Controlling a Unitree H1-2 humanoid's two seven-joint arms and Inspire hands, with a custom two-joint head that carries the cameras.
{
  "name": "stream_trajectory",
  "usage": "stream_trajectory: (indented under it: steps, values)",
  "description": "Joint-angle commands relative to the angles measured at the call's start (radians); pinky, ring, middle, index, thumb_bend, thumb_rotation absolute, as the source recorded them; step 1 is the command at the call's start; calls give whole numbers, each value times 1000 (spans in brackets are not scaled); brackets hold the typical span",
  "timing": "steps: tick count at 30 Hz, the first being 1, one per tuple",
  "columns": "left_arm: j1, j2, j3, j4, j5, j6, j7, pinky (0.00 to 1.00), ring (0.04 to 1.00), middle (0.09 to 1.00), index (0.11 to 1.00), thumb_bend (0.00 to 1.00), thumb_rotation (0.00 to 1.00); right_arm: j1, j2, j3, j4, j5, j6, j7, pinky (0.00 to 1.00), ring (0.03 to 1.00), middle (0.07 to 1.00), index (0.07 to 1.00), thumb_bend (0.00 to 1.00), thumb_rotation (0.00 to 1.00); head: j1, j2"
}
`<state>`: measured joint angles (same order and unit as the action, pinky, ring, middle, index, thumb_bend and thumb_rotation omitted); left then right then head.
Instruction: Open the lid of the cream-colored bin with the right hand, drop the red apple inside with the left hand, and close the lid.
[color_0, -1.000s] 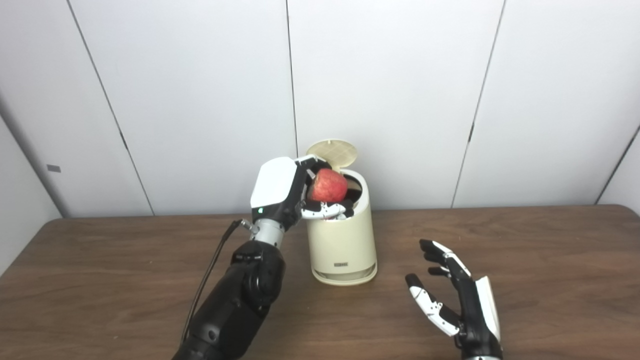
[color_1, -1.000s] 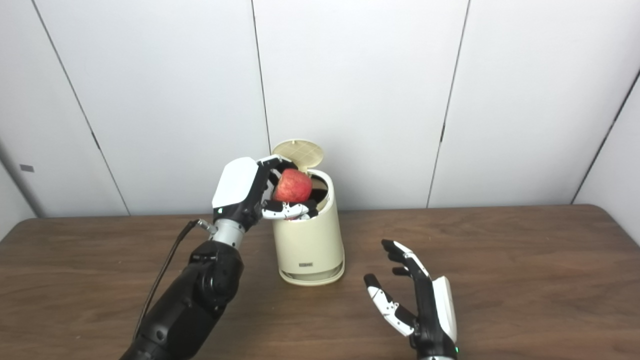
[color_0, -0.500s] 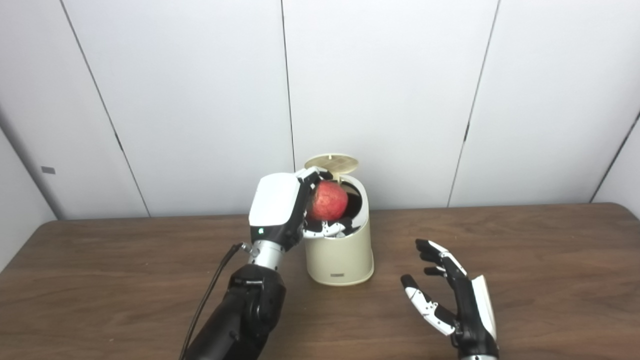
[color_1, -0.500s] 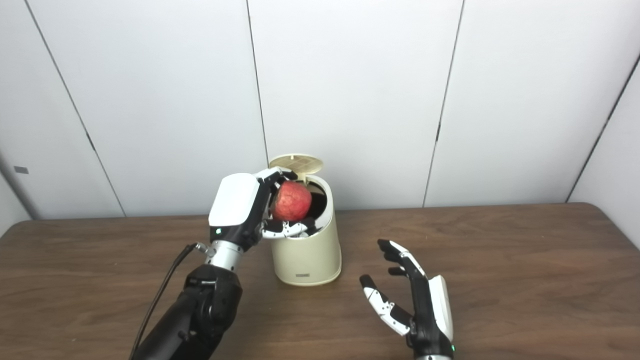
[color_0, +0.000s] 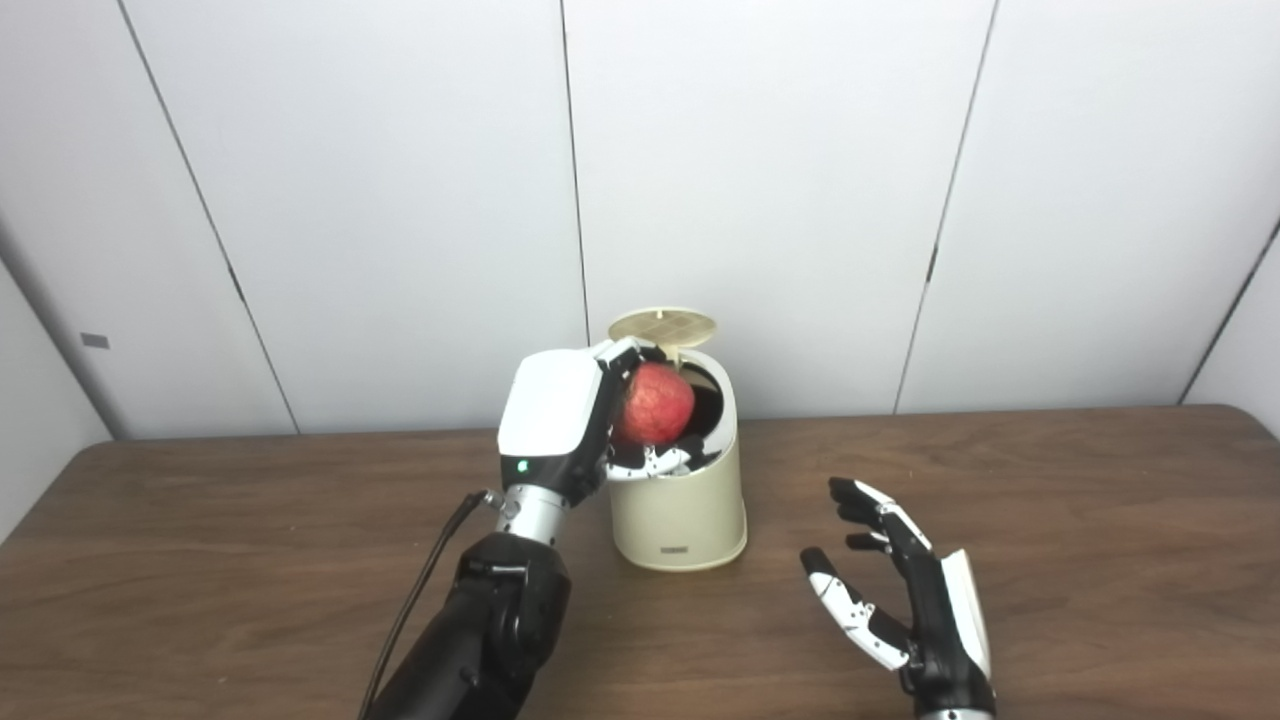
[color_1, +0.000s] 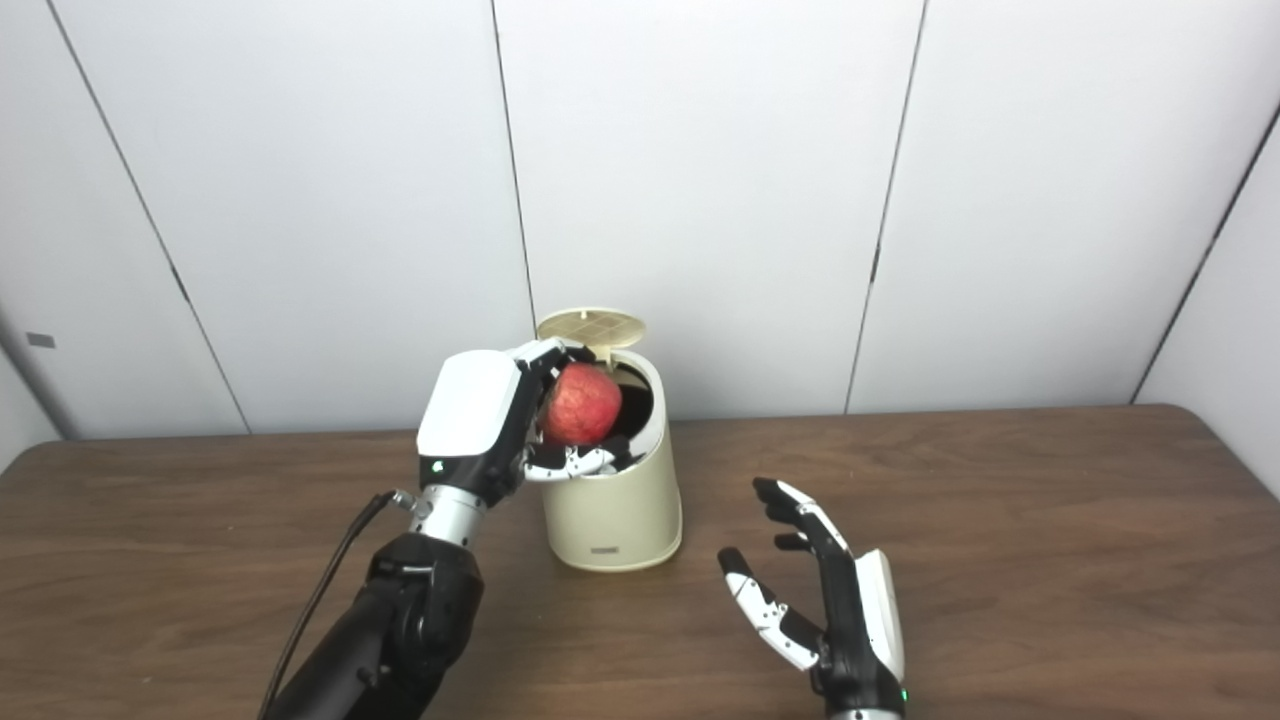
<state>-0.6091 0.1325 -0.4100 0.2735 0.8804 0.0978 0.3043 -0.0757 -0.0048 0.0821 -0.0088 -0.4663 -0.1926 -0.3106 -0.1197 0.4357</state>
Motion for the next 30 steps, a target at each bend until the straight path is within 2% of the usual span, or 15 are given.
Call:
stream_trajectory:
  steps: [1,5,9,12,17,24,30]
  values:
    - [-1,-2,-12,2,7,-5,-24,476,589,663,702,1000,218,16,20,13,24,-5,-19,-9,663,766,784,774,189,450,-2,1]
    - [1,-7,-7,9,5,-20,-1,483,600,672,726,1000,224,16,22,14,23,-11,-16,-12,661,764,784,774,193,463,-3,0]
    - [0,-7,-8,16,17,-32,29,538,684,735,767,1000,253,15,23,16,24,-13,-18,-14,657,761,782,773,191,475,-5,1]
    - [-1,-4,-17,21,42,-39,59,571,711,765,787,1000,275,17,23,17,19,-11,-9,-8,663,766,785,777,190,474,-5,1]
    - [13,-4,-28,0,62,-29,57,623,762,801,820,1000,302,14,20,17,23,-10,-14,-10,663,767,786,777,191,481,-2,2]
    - [61,-13,-26,-42,58,-63,102,573,755,799,814,1000,296,11,19,19,23,1,-21,-6,656,764,789,779,190,473,-4,4]
    - [121,-20,-24,-90,58,-79,139,574,777,831,861,1000,288,11,19,23,22,-8,-18,-11,647,760,786,775,182,440,-7,6]
